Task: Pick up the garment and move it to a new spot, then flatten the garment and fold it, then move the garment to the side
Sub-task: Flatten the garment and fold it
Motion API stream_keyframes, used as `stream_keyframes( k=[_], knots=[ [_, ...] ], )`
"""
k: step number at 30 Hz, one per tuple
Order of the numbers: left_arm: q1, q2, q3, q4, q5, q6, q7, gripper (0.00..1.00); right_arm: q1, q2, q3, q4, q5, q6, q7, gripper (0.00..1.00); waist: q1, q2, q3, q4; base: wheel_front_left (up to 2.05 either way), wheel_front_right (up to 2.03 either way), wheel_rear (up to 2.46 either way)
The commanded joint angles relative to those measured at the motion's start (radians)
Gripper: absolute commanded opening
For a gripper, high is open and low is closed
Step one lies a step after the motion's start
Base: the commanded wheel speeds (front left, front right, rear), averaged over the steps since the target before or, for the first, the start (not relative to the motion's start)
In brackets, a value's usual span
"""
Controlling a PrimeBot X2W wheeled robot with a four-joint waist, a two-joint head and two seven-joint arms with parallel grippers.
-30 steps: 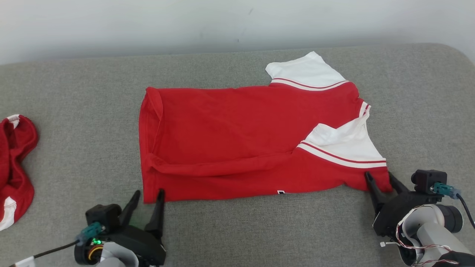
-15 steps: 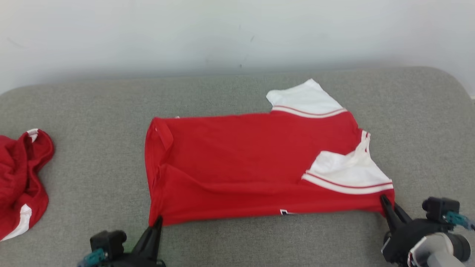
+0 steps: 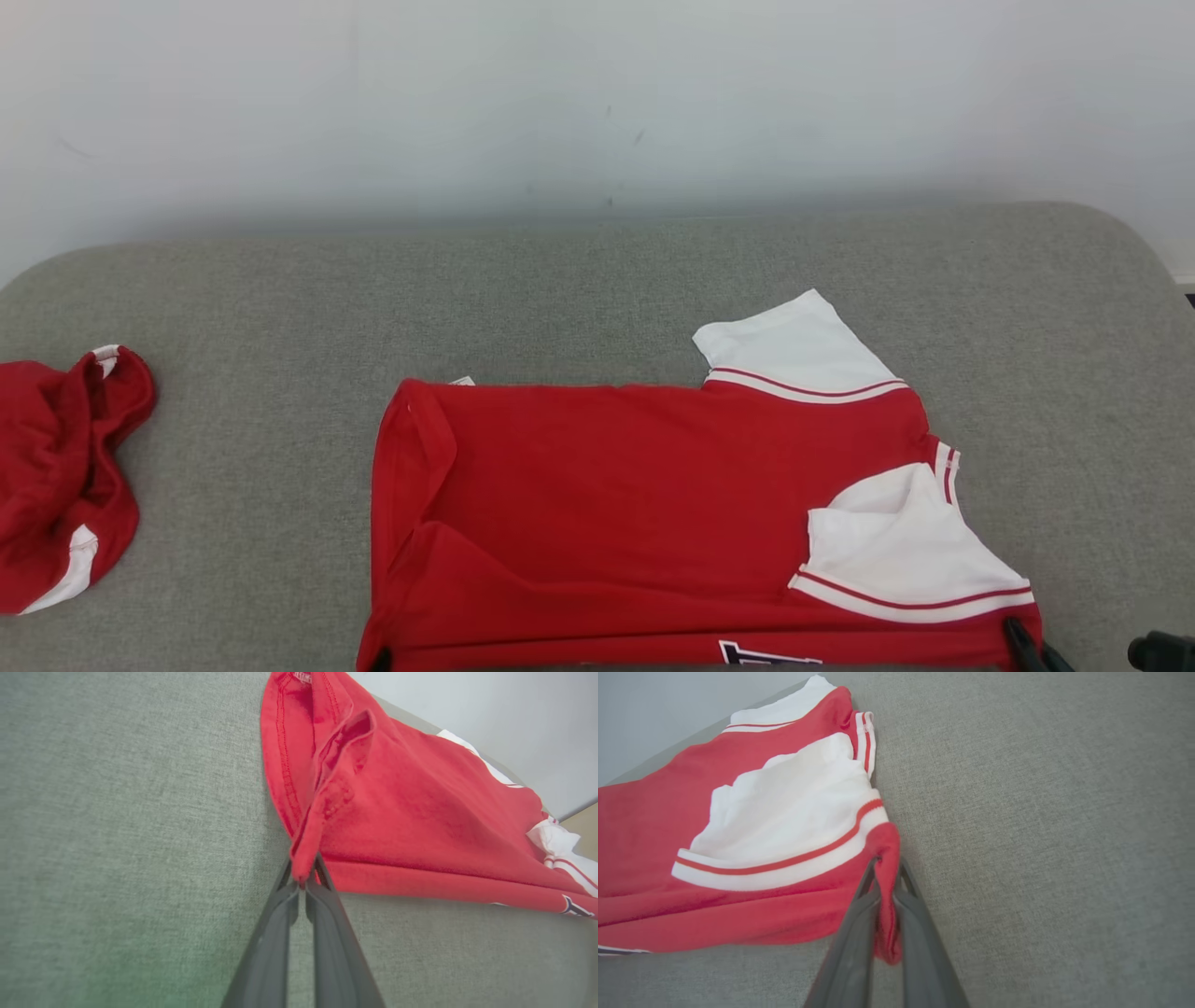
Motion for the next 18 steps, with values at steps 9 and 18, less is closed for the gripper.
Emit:
stream_keyframes(
  k=[9, 18],
  knots=[
    [0.056, 0.019, 0.002, -0.06, 0.018, 0.053, 0.007, 1.0, 0.092, 0.116, -0.135, -0.173, -0.132, -0.003, 0.082, 1.0, 0.0001, 0.0, -0.01, -0.003, 0.0, 0.0, 0.0],
    [0.059, 0.0, 0.073, -0.164, 0.125, 0.107, -0.021, 1.0, 0.061, 0.171, -0.152, -0.282, -0.257, -0.003, -0.008, 1.0, 0.0001, 0.0, -0.032, -0.001, 0.0, 0.0, 0.0]
  ],
)
